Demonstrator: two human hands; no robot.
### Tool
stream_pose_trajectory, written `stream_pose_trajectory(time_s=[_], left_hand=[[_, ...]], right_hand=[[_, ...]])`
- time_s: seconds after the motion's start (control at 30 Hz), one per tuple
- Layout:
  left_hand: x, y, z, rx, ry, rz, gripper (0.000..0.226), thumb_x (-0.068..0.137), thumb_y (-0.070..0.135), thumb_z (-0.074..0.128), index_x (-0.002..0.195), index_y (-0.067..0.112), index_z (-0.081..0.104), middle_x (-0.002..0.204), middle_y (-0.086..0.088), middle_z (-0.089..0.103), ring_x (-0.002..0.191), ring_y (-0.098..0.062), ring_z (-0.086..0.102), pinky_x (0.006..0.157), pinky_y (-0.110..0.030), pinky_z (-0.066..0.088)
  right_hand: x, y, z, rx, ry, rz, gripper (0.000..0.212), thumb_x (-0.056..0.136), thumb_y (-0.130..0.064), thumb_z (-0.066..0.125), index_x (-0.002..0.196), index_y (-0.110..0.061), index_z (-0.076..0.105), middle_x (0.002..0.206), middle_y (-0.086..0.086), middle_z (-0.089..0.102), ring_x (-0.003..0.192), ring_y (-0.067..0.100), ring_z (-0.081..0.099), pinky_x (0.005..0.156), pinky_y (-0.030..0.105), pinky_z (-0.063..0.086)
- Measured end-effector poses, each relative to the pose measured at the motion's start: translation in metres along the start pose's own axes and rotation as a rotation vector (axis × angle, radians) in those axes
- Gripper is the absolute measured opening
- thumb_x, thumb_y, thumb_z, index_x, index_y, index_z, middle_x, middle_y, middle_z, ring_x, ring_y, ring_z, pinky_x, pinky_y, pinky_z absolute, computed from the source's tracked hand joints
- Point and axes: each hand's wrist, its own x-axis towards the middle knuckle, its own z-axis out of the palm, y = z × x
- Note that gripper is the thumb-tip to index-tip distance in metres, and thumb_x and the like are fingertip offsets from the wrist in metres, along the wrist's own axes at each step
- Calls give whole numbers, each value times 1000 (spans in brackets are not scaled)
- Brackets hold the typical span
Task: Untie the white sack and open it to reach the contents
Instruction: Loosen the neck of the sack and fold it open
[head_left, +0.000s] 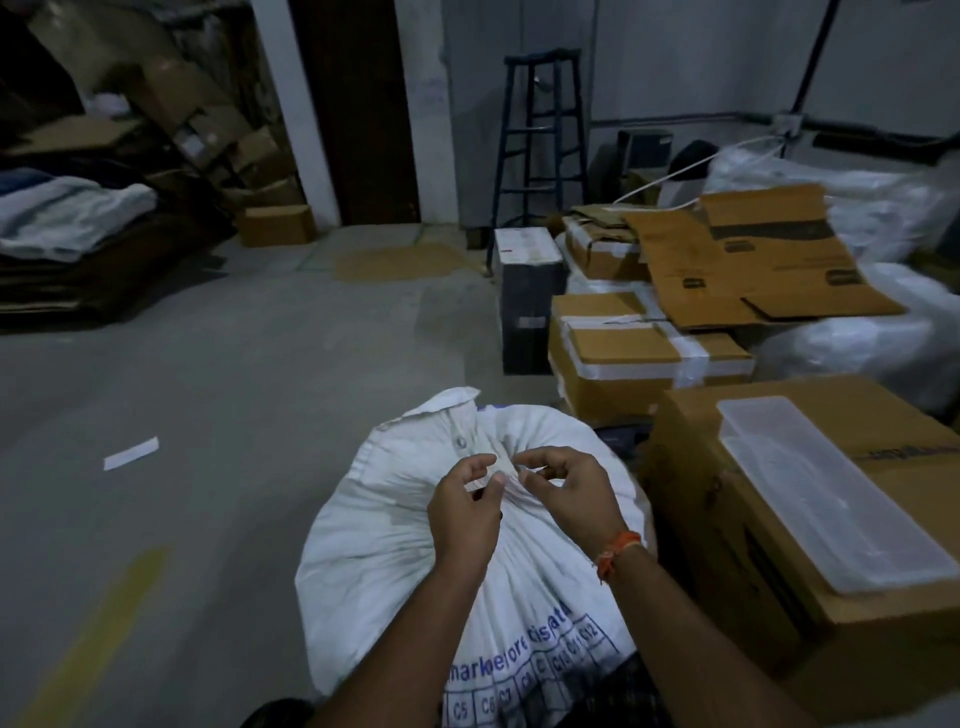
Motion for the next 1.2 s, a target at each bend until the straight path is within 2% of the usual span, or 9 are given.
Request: stream_pose_trajectory(time_s=[0.17, 0.3, 0.5, 0.6, 0.7, 0.77, 0.83, 1.0, 1.2], left_hand=[[26, -15, -17, -1, 53, -26, 19, 93, 23, 72, 105, 38, 74, 106, 13, 78, 98, -17, 76, 85, -50, 64], [55, -22, -25, -17, 116, -47, 17, 95, 24, 72, 110, 31, 75, 104, 15, 76, 98, -14, 75, 89, -47, 63], [97, -28, -28, -97, 252, -24, 15, 97, 16, 71, 109, 24, 74, 107, 8, 77, 100, -7, 72, 77, -13, 57], [115, -33, -30, -181, 301, -49, 15, 96, 19, 70, 109, 25, 75, 107, 7, 77, 101, -13, 74, 89, -37, 63], [125, -37, -33, -263, 300, -100, 18, 97, 23, 68, 109, 36, 74, 110, 3, 77, 98, -17, 76, 81, -41, 67], [130, -42, -37, -276, 300, -108, 22, 94, 30, 67, 108, 47, 71, 111, 3, 78, 98, -21, 77, 83, -46, 66], [133, -44, -40, -277, 295, -125, 26, 88, 36, 66, 109, 51, 68, 110, 3, 78, 99, -24, 78, 86, -51, 65], [133, -45, -43, -307, 286, -162, 28, 86, 43, 66, 110, 57, 65, 112, 1, 78, 101, -25, 78, 87, -53, 65], [124, -33, -44, -366, 255, -211, 24, 82, 60, 66, 105, 67, 61, 102, -3, 78, 93, -29, 79, 82, -53, 66]], right_hand=[[26, 1, 38, 36, -42, 27, 15, 90, -12, 72, 100, -20, 81, 99, -11, 77, 88, -2, 70, 75, 6, 51], [54, -3, 70, 177, -41, 89, 13, 93, -6, 68, 97, -12, 79, 92, -4, 78, 87, 2, 72, 77, 12, 56], [103, -11, 116, 388, 38, 230, 18, 96, -15, 65, 112, -19, 72, 93, 10, 77, 79, 17, 73, 65, 25, 60], [131, -15, 132, 444, 35, 318, 23, 98, -22, 63, 117, -35, 63, 87, 10, 76, 73, 21, 73, 58, 23, 56], [156, -6, 145, 295, -7, 342, 27, 98, -33, 60, 124, -34, 67, 99, 9, 77, 81, 24, 75, 75, 36, 63], [165, -2, 149, 204, -59, 328, 24, 92, -46, 58, 99, -33, 77, 93, 3, 79, 81, 26, 75, 84, 44, 62], [169, 6, 153, 175, -79, 335, 31, 81, -56, 57, 69, -33, 75, 65, -6, 71, 72, 26, 68, 83, 49, 58], [159, 11, 157, 156, 58, 344, 29, 87, -44, 67, 72, -21, 80, 76, 5, 78, 80, 26, 72, 85, 41, 58], [118, -5, 137, 184, 271, 325, 33, 80, -38, 82, 65, -9, 73, 61, 1, 71, 57, 12, 60, 65, 34, 56]])
